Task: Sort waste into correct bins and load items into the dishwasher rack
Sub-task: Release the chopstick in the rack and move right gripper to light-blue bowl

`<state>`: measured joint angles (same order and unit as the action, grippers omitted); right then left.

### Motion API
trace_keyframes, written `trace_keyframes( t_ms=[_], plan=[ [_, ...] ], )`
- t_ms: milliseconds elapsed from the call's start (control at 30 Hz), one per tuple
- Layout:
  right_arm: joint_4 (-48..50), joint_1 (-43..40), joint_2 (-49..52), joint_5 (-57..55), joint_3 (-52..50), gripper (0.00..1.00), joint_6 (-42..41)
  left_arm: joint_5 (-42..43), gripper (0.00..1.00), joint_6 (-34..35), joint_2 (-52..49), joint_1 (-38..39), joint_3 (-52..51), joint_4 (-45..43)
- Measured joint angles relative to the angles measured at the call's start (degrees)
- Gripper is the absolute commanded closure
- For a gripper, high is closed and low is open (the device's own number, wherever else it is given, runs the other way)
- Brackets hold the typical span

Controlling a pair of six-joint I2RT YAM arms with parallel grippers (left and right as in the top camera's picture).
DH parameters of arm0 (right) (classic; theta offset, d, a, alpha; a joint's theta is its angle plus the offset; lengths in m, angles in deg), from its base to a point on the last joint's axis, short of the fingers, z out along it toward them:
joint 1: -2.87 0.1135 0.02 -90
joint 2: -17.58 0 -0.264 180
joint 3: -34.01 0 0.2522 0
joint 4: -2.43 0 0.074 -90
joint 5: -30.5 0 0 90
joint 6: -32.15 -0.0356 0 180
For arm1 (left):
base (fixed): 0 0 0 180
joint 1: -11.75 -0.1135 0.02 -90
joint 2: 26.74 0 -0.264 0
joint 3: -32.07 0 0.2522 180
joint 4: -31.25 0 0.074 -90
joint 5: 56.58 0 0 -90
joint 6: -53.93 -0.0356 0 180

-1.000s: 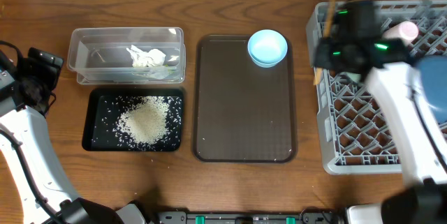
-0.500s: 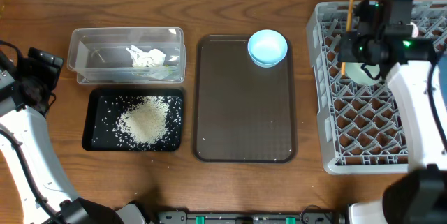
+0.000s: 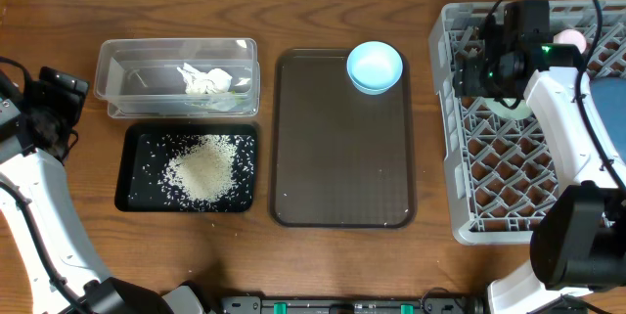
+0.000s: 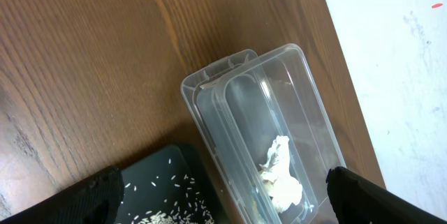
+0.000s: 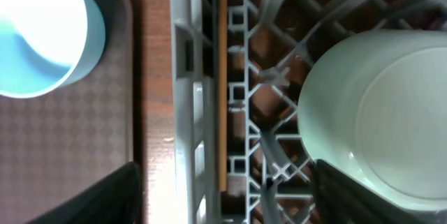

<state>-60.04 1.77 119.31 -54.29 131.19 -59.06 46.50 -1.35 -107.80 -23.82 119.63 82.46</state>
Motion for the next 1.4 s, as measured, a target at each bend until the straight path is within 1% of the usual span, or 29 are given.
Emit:
trace_keyframes(
  t_ms=[100,167,300,367,433,533,567,633,733,933,1033,1100,1167,1233,1400],
  plan=[
    [-0.37,0.00,-0.28,2.62,0.00,0.21,-0.11,0.00,0.05,0.00,0.00,0.00,0.00,0.00],
    [-0.20,0.15,-0.79,5.03,0.00,0.25,-0.72,0.00,0.05,0.00,0.00,0.00,0.00,0.00],
    [3.72,2.45,-2.38,10.12,0.00,0.25,-3.17,-0.02,0.05,0.00,0.00,0.00,0.00,0.00],
    [7.56,4.98,-2.80,11.17,0.04,0.21,-4.46,-0.02,0.05,0.00,0.00,0.00,0.00,0.00],
    [11.17,8.74,-2.91,10.60,0.07,0.14,-5.25,-0.02,0.05,0.00,0.00,0.00,0.00,0.00],
    [14.99,15.47,-2.75,5.51,0.07,0.02,-5.90,0.00,0.05,0.00,0.00,0.00,0.00,0.02],
    [15.80,16.96,-2.69,4.00,0.07,0.01,-6.21,-0.02,0.05,0.00,0.00,0.00,0.00,0.02],
    [18.36,21.33,-1.60,-0.33,0.11,0.01,-6.03,0.00,0.05,0.00,0.00,0.00,0.00,0.02],
    [21.59,25.09,1.68,-4.59,0.11,0.01,-5.79,0.00,0.05,0.00,0.00,0.00,0.00,0.02],
    [25.46,25.92,13.20,-8.00,0.09,0.01,-5.75,0.00,0.05,0.00,0.00,0.00,0.00,0.02],
    [25.49,25.88,16.02,-7.93,0.07,0.03,-5.75,0.00,0.05,0.00,0.00,0.00,0.00,0.00],
    [25.46,25.94,16.68,-7.72,0.04,0.05,-5.60,0.00,0.05,0.00,0.00,0.00,0.00,0.00],
    [25.51,26.12,16.70,-7.67,0.04,0.12,-5.09,0.00,0.05,0.00,0.00,0.00,0.00,0.00],
    [25.33,26.40,16.68,-7.65,0.04,0.14,-4.59,0.00,0.05,0.00,0.00,0.00,0.00,0.00],
    [25.03,28.79,16.68,-8.44,0.04,0.15,-3.63,0.00,0.05,0.00,0.00,0.00,0.00,0.00]
  ],
)
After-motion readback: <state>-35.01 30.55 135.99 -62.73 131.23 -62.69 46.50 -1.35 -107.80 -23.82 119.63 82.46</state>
